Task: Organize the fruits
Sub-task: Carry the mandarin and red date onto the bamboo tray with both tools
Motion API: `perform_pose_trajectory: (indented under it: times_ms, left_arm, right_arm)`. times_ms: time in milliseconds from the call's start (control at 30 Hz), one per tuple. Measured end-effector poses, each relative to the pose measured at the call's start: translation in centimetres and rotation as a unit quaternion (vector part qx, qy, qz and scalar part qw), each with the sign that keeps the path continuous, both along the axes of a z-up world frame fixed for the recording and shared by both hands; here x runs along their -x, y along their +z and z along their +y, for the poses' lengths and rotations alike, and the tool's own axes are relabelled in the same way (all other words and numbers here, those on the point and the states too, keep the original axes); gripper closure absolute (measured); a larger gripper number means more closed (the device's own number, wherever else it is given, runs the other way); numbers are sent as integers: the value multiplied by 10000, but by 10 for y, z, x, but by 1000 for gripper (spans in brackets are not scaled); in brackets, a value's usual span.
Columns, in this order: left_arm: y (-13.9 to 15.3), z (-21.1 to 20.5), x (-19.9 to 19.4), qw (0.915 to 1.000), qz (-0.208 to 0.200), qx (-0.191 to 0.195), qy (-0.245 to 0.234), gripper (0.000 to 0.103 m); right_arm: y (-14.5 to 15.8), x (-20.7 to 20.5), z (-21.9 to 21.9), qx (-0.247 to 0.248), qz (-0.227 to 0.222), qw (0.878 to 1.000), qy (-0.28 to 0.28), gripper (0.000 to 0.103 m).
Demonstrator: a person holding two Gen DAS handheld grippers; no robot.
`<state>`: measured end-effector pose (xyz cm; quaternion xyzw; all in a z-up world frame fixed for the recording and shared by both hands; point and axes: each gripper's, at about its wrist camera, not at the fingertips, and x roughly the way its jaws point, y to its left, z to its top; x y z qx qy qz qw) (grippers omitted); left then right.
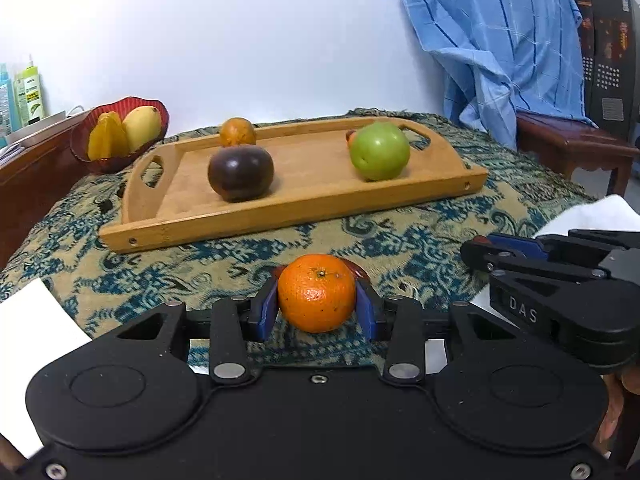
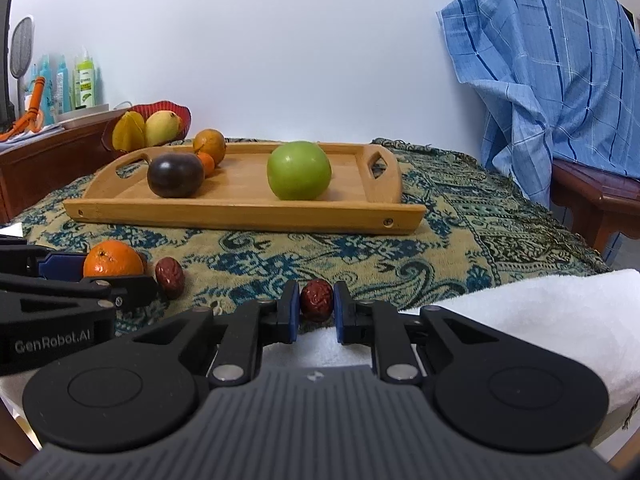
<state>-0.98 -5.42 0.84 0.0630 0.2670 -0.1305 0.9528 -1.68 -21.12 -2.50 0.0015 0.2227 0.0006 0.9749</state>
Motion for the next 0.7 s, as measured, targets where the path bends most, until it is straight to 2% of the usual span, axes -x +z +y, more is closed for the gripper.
perform_pose_trajectory:
  times_ms: [400, 700]
  left_arm:
    - [26, 22, -27, 9991, -121, 183, 365, 65]
    - [46, 41, -58, 9975, -265, 242, 603, 65]
  right_arm:
    - [23, -18, 1, 59, -364, 9993, 113, 83]
    - [46, -46, -16, -297, -504, 9983, -48, 82]
